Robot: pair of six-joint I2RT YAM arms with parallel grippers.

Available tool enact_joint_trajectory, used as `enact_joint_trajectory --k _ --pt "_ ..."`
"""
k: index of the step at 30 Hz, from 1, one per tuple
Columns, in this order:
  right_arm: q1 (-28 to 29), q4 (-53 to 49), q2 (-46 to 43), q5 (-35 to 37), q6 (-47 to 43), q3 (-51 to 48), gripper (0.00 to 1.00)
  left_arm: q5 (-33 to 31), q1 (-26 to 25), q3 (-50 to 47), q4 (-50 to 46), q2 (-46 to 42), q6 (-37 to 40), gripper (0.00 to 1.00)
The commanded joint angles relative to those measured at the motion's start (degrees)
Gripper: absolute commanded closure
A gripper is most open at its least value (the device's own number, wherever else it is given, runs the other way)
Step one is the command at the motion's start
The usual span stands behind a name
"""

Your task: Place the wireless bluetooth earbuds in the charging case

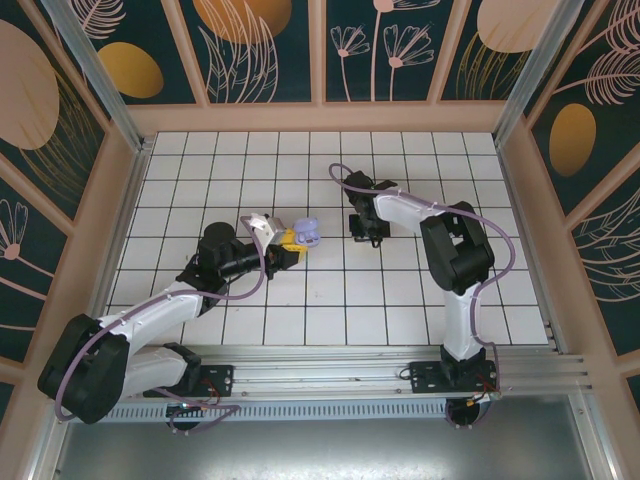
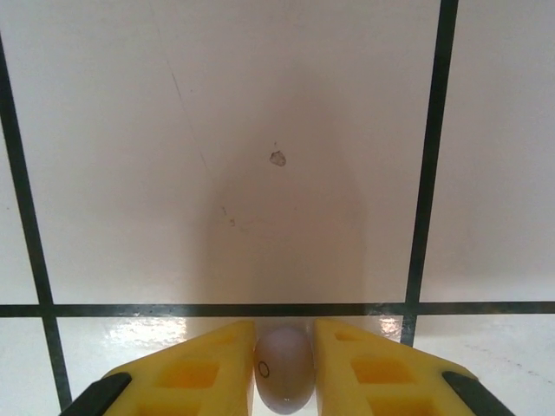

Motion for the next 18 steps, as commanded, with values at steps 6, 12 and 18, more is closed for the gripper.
enact_joint_trajectory --k 6,12,18 --pt "0.57 -3.32 -2.30 2.60 -0.89 1.19 0.85 0.82 -0.31 1.25 0.30 -1.58 1.30 0.88" --pt "0.55 -3.95 -7.83 0.50 -1.04 0.41 0.85 0.69 -0.34 1.17 -0.48 -2.90 1.07 0.88" --pt "0.55 -3.14 -17.05 -5.17 -1.39 -0.98 0.85 0.63 -0.34 -0.49 1.55 -4.35 -0.56 0.88"
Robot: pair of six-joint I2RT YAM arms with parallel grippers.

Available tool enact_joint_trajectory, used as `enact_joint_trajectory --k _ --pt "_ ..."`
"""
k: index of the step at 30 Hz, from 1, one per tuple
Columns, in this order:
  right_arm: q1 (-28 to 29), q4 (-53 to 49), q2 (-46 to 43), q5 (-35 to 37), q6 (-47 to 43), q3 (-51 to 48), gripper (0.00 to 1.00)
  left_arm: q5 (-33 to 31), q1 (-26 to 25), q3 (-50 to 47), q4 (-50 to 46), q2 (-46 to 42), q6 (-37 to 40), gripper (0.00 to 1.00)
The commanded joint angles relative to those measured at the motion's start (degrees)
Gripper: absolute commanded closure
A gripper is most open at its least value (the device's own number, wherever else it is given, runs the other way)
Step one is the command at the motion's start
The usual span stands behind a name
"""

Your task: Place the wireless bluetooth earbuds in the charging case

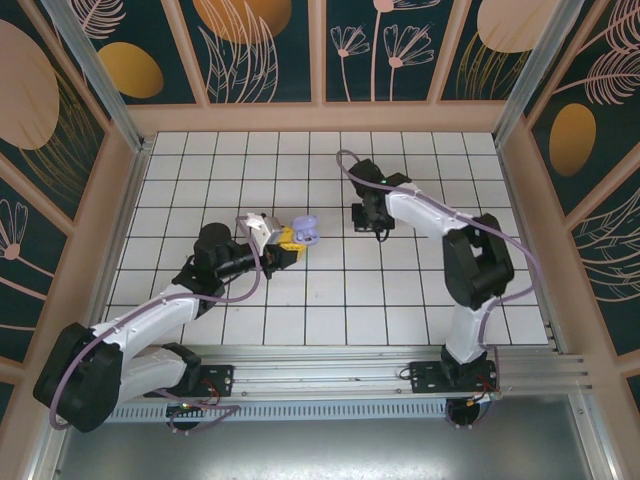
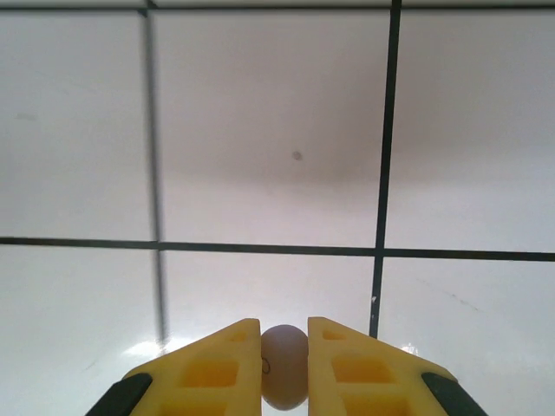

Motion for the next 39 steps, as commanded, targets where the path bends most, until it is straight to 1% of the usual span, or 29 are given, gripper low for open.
enact_joint_trajectory --k 1,2,8,13,15,20,24,31,35,39 --pt "0.48 -0.74 -7.29 -3.48 -1.17 -1.49 0.85 0.79 -0.34 -0.53 2.17 -1.13 -0.99 0.88" --pt "0.48 -0.27 -9.42 -3.48 -1.15 -2.30 0.85 1.12 -0.36 -0.54 2.29 -1.06 -1.28 0.88" --pt "0.48 3.34 -20.02 -10.69 -0.55 -8.30 0.87 1.22 -0.36 -2.80 6.25 -1.12 -5.09 0.89" --pt "2.18 5.67 -26.76 -16.17 -1.43 -10.68 0.87 1.35 -0.34 -3.79 7.99 -0.04 -8.53 0.89" --pt "2.50 5.79 -28.08 -17.45 -1.25 -10.49 0.87 1.63 -0.37 -4.32 9.47 0.08 -9.83 0.90" --pt "5.42 6.38 -30.59 -18.49 -1.65 -9.03 0.87 1.87 -0.47 -3.58 9.55 -0.63 -10.46 0.90" --pt "9.36 8.71 -32.48 -19.65 -3.20 -8.19 0.87 2.09 -0.52 -2.15 7.19 -1.05 -9.00 0.90" --pt "16.29 9.40 -31.25 -20.48 -7.04 -4.96 0.88 3.83 -1.17 -0.52 5.68 -0.57 -6.69 0.90" --pt "18.25 9.29 -29.78 -22.42 -8.93 -3.67 0.88 5.12 -1.58 0.12 4.56 -0.33 -5.08 0.90" --pt "18.73 8.52 -27.91 -23.79 -10.15 -3.00 0.89 6.66 -1.84 0.47 3.53 -0.76 -3.24 0.89"
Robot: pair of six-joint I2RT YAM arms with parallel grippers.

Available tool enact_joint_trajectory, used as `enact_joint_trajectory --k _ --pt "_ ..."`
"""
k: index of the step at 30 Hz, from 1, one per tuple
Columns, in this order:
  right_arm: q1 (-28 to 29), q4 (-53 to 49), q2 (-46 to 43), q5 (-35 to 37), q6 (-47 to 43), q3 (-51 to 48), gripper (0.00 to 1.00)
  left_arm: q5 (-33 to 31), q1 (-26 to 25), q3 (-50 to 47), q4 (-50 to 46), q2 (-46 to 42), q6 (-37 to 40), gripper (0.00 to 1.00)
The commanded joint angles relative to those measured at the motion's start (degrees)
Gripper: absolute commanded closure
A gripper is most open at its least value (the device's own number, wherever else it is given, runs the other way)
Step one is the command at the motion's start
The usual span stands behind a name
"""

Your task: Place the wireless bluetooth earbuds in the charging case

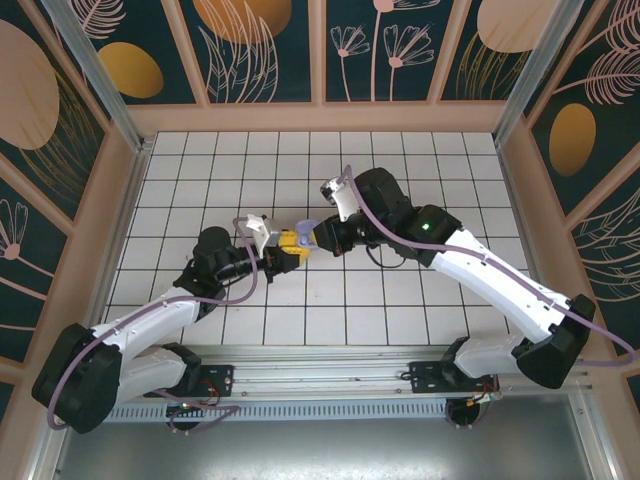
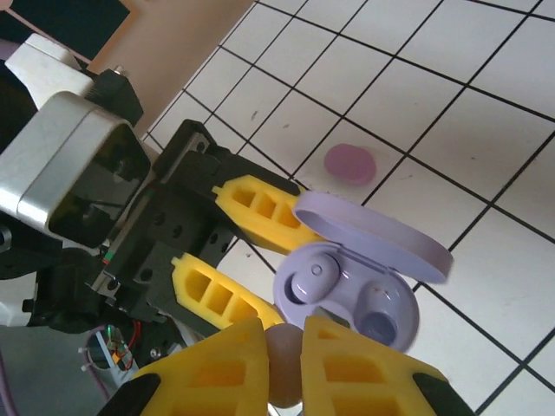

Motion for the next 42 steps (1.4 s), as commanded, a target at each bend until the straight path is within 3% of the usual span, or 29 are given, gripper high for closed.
enact_joint_trajectory --k 1,14,31,42 --pt "0.41 0.52 1.75 -1.97 -2.62 1.56 0.89 2.87 -0.36 1.48 -1.00 -0.80 3.08 0.89" --pt "0.43 -1.98 3.22 -1.27 -4.47 1.57 0.89 3.28 -0.39 1.23 -1.16 -1.25 4.77 0.89" --pt "0.11 -0.98 1.12 1.46 -5.33 0.06 0.89 4.42 -0.46 1.23 2.11 -0.95 2.39 0.89" --pt "-0.21 1.79 -1.17 -0.46 -7.41 -3.51 0.89 4.51 -0.46 1.75 6.04 -0.11 -1.58 0.89"
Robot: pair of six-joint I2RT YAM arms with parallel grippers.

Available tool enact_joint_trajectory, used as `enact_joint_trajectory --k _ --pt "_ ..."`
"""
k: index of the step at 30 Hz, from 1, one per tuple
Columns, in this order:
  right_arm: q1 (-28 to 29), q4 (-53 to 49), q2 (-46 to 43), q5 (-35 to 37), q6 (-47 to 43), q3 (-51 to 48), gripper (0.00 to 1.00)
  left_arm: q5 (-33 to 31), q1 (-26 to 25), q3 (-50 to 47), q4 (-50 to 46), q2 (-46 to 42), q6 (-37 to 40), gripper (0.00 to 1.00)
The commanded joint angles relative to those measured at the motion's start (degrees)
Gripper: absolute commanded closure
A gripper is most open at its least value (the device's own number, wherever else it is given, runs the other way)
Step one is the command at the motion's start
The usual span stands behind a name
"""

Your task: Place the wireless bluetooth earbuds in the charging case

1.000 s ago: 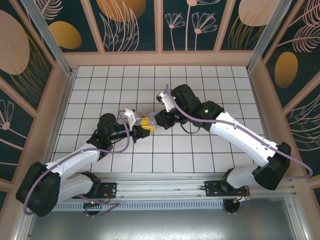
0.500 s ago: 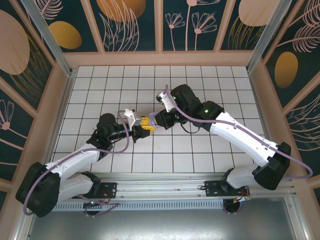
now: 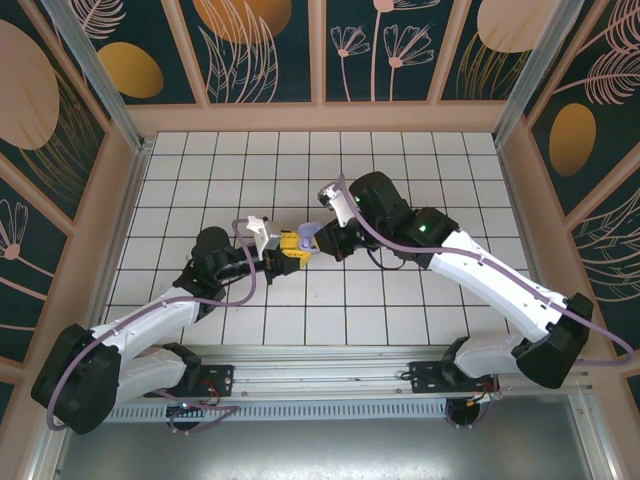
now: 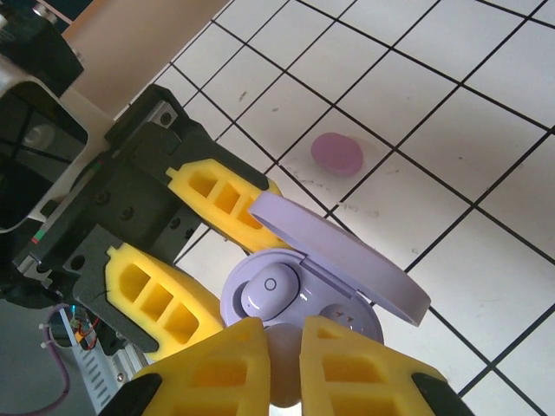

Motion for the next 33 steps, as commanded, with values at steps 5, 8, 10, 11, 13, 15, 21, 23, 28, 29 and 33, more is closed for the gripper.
enact_joint_trajectory --k 5,8,10,11,13,15,21,23,28,29,33 --pt "-0.43 1.35 -0.47 -0.89 -2.27 -2.16 0.89 1.25 -0.35 1.95 5.16 0.20 -3.03 0.89" --pt "-0.91 1.16 -0.28 -1.15 -2.46 -2.54 0.88 1.26 -0.31 2.04 5.18 0.29 -3.11 0.89" --pt "-1.26 1.00 -0.12 -1.15 -2.45 -2.65 0.88 1.32 -0.37 2.04 5.28 0.29 -3.24 0.89" --pt "-1.41 0.89 -0.16 -1.24 -2.47 -2.68 0.87 1.40 -0.33 2.04 5.30 0.29 -3.25 0.89" --pt "-1.69 0.84 -0.17 -1.37 -2.39 -2.69 0.84 1.43 -0.37 1.95 5.32 0.29 -3.41 0.89" --pt "-1.93 0.71 -0.17 -1.42 -2.28 -2.74 0.80 1.43 -0.38 1.95 5.39 0.33 -3.38 0.89" --pt "-2.02 0.62 -0.25 -1.20 -2.01 -2.29 0.72 1.53 -0.37 2.05 5.62 0.63 -3.21 0.89" --pt "-2.12 0.58 -0.17 -0.98 -1.85 -2.00 0.71 1.62 -0.37 2.04 5.66 0.72 -3.16 0.88" --pt "-2.13 0.37 -0.17 -0.05 -1.44 -1.08 0.68 1.67 -0.37 1.95 5.73 0.90 -3.07 0.88" --pt "-2.22 0.28 -0.16 0.15 -1.27 -0.94 0.68 1.67 -0.37 1.89 5.72 0.90 -2.99 0.88" --pt "-2.39 -0.11 -0.25 0.75 -0.60 0.42 0.67 1.67 -0.32 1.63 5.75 0.90 -2.95 0.88"
